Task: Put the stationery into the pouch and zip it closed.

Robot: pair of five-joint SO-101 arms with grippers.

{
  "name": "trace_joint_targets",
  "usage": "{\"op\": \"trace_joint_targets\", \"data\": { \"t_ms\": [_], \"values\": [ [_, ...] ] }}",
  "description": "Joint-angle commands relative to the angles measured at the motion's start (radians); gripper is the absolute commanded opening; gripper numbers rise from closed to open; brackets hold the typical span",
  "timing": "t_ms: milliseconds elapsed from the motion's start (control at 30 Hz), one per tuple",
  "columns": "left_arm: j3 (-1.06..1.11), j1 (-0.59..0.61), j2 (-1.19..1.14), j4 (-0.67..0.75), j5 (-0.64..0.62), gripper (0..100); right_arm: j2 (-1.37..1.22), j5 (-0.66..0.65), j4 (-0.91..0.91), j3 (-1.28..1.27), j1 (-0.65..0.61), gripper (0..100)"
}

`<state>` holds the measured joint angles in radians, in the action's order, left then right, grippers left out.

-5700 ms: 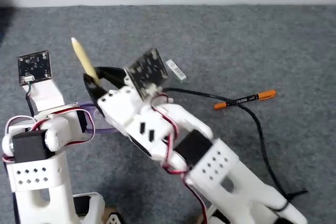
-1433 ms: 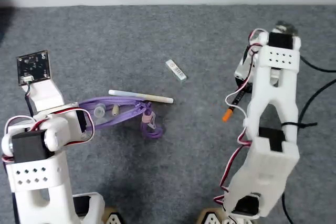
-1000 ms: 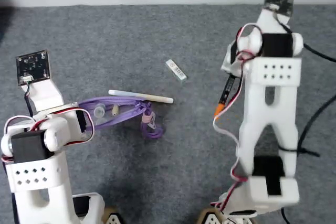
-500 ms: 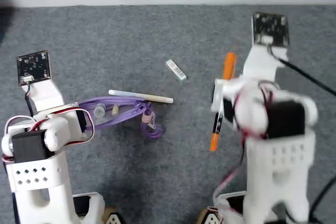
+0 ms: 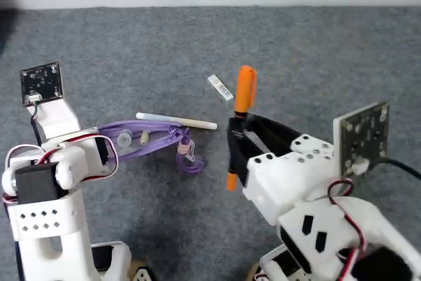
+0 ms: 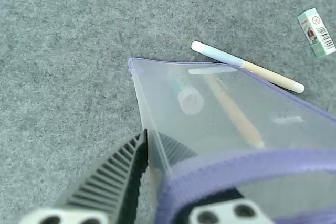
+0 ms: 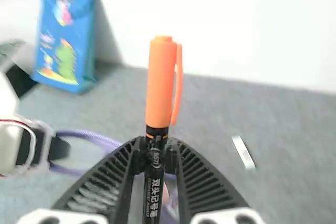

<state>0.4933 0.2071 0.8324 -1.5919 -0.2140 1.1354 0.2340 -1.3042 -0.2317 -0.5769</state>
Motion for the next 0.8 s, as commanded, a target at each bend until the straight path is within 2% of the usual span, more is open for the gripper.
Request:
{"op": "trace_joint_targets", "data": {
  "t_ms": [0, 133, 300, 400, 567, 767],
  "values": [
    [-0.004, -0.002, -0.008, 0.025, -0.009, 1, 0.045, -0.012, 0.209, -0.114, -0.019, 0.8],
    [-0.002, -0.002, -0.009, 0.025, -0.009, 1, 0.050, -0.018, 0.452, -0.224, -0.054, 0.8],
    [0.042, 0.000, -0.002, 0.049, -0.006, 1, 0.022, -0.244, 0.779, -0.384, -0.174, 0.8],
    [0.047, 0.003, -0.002, 0.052, -0.005, 1, -0.013, -0.285, 0.940, -0.448, -0.223, 0.8],
    [0.047, 0.003, -0.002, 0.052, -0.005, 1, -0.110, -0.313, 1.053, -0.457, -0.314, 0.8],
    [0.047, 0.003, -0.006, 0.052, -0.005, 1, -0.239, -0.311, 1.165, -0.462, -0.328, 0.8]
  ]
}}
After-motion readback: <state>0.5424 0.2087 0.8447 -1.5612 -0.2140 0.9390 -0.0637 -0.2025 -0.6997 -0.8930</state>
